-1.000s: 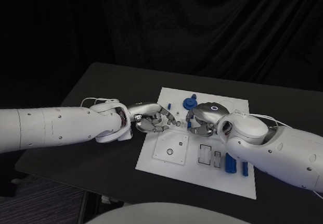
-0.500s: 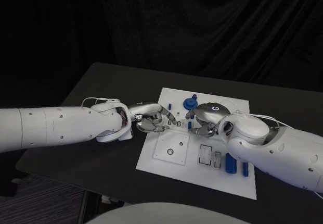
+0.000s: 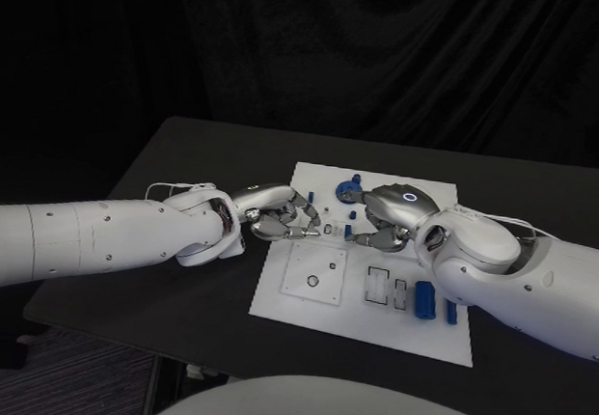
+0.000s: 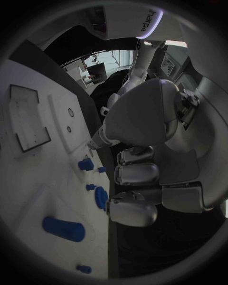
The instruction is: Assemble the parts on the task board
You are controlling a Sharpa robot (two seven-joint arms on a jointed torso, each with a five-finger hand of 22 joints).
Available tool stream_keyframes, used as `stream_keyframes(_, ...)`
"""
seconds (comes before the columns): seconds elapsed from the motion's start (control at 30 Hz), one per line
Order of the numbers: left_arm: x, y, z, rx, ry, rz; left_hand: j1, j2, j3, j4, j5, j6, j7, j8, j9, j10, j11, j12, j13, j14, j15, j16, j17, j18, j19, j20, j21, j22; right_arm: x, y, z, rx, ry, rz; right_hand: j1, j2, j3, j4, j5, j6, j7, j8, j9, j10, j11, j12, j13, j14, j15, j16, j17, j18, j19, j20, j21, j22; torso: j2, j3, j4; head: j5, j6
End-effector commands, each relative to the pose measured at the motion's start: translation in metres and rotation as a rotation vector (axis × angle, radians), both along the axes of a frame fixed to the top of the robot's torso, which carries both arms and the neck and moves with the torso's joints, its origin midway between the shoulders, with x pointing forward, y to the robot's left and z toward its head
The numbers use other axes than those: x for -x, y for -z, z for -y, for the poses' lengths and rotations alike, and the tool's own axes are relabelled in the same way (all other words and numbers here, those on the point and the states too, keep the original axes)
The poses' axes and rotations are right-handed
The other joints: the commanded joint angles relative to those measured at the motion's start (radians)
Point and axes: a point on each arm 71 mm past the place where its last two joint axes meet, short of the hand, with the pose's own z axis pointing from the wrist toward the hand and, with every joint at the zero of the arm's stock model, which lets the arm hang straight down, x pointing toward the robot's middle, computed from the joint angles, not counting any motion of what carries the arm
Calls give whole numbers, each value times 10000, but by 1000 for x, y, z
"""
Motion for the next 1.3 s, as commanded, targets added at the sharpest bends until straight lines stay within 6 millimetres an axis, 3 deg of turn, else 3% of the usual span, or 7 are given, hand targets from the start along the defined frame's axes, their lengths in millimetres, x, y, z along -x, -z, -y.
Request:
stream_keyframes(0.03,-4,-5,-5,413,-1039,353,-415,167,-332,16,-66,161,-38,137,25,1046,2,-6,2616,1073,40,26,2633,-166,28,46,33,1939,0,-29,6,-1375,-142,978,185,86,13,104,155,318,-7,106,38,162,7,104,1163,452,-69,68,456,117,57,-42,104,1760,-30,22,-30,-68,-2)
stream_keyframes(0.2,-14,-11,-6,920,-1697,-403,301,727,-161,-157,1868,368,-168,528,126,1046,-123,-6,2616,1073,-67,26,2633,-143,-27,-57,-63,1914,-3,-58,28,-1810,-33,1416,701,283,194,-108,881,670,-89,171,27,267,-53,189,1299,453,-116,64,451,104,82,-72,173,1780,-33,21,-45,-165,-2)
stream_keyframes(0.37,-28,-22,-2,1069,-2086,-1190,750,776,-205,-117,2368,796,-398,1273,559,1046,-303,-6,2616,1073,-207,26,2633,-146,3,-174,-42,1926,-8,-74,50,-1932,364,1616,938,434,294,-252,1225,1796,-71,449,269,353,-56,263,1415,445,-125,47,430,105,74,-91,159,1777,-66,42,-104,-263,-2)
stream_keyframes(0.83,-66,-45,10,-817,-300,-2120,-176,1522,-1036,21,438,283,-518,2510,1791,1046,-392,-6,2616,1073,-277,26,2633,-162,-49,-270,-73,1941,-26,-80,91,-1701,1588,1799,1073,633,403,-293,1300,2287,-48,664,340,368,-40,282,1440,438,-112,13,388,111,65,-84,122,1766,-407,200,-444,-552,-2)
stream_keyframes(0.87,-68,-45,11,-952,-288,-2062,83,1399,-998,-7,1245,372,-572,2591,1856,1046,-432,-6,2616,1073,-309,26,2633,-180,33,-307,40,1976,-27,-80,93,-1698,1624,1798,1093,650,417,-300,1305,2316,-53,677,343,354,-43,272,1424,434,-112,1,374,114,62,-84,111,1763,-418,209,-457,-592,-2)
stream_keyframes(0.97,-71,-43,17,-1536,-427,-2207,284,1365,-964,-22,1372,361,-590,2607,1889,1046,-459,-6,2616,1073,-334,26,2633,-185,40,-310,51,1976,-30,-78,96,-1654,1733,1774,1119,666,433,-312,1320,2346,-48,688,346,359,-42,275,1430,437,-115,5,379,113,64,-85,116,1764,-486,267,-530,-602,-2)
stream_keyframes(1.3,-63,-28,39,-4068,-1504,-4006,-1130,1271,-1901,-9,-120,1047,-846,3184,2664,1046,-720,-6,2616,1073,-575,26,2633,-252,360,-534,361,2061,-37,-73,102,-1377,1971,1608,1132,707,457,-307,1367,2392,-7,703,347,375,-25,286,1446,437,-110,-4,368,119,58,-85,86,1756,-737,641,-749,-553,-2)
